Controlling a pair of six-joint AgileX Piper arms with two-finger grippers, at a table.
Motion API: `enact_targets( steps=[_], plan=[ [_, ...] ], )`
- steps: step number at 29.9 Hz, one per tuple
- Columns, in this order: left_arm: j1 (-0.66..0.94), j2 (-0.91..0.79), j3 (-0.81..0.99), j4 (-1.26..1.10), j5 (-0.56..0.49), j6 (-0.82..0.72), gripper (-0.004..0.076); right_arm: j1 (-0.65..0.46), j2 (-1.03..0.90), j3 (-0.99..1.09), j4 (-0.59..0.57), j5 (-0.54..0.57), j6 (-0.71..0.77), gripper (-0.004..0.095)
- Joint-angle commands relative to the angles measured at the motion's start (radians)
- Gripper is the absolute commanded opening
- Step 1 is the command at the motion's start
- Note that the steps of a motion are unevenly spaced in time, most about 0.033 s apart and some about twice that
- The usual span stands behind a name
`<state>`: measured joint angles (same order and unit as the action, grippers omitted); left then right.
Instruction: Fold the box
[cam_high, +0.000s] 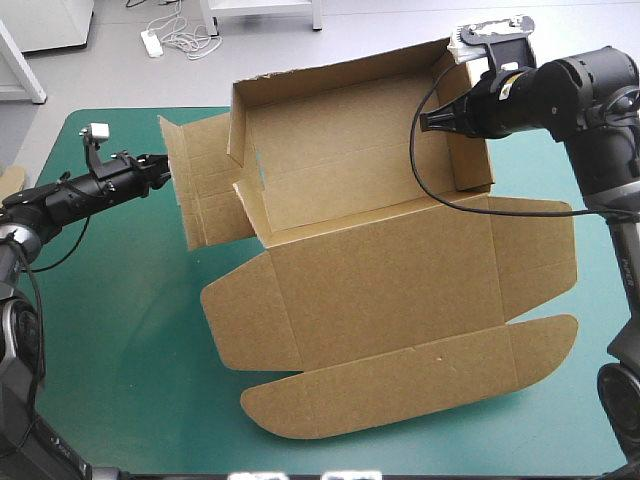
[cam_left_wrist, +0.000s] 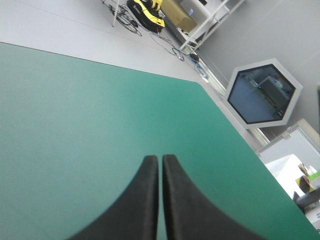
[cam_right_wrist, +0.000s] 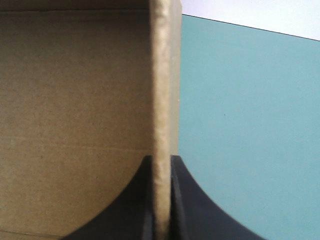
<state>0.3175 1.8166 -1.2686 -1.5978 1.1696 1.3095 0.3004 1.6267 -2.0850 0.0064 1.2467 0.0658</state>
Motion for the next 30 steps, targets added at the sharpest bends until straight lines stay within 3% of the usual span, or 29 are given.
enact_targets(
  steps=[1,12,30],
  plan=[
    [-0.038,-0.049,-0.027,-0.106,0.123,0.02,0.0009,-0.006,-0.052,-0.033,0.026,-0.062,0.012,-0.0019],
    [-0.101,-0.091,-0.027,-0.141,0.13,0.007,0.0009,-0.006,-0.048,-0.033,-0.017,-0.1,0.012,-0.0019],
    [-0.233,-0.325,-0.027,-0.179,0.13,-0.029,0.0009,-0.006,-0.013,-0.033,-0.046,-0.164,0.03,-0.0019]
  ],
)
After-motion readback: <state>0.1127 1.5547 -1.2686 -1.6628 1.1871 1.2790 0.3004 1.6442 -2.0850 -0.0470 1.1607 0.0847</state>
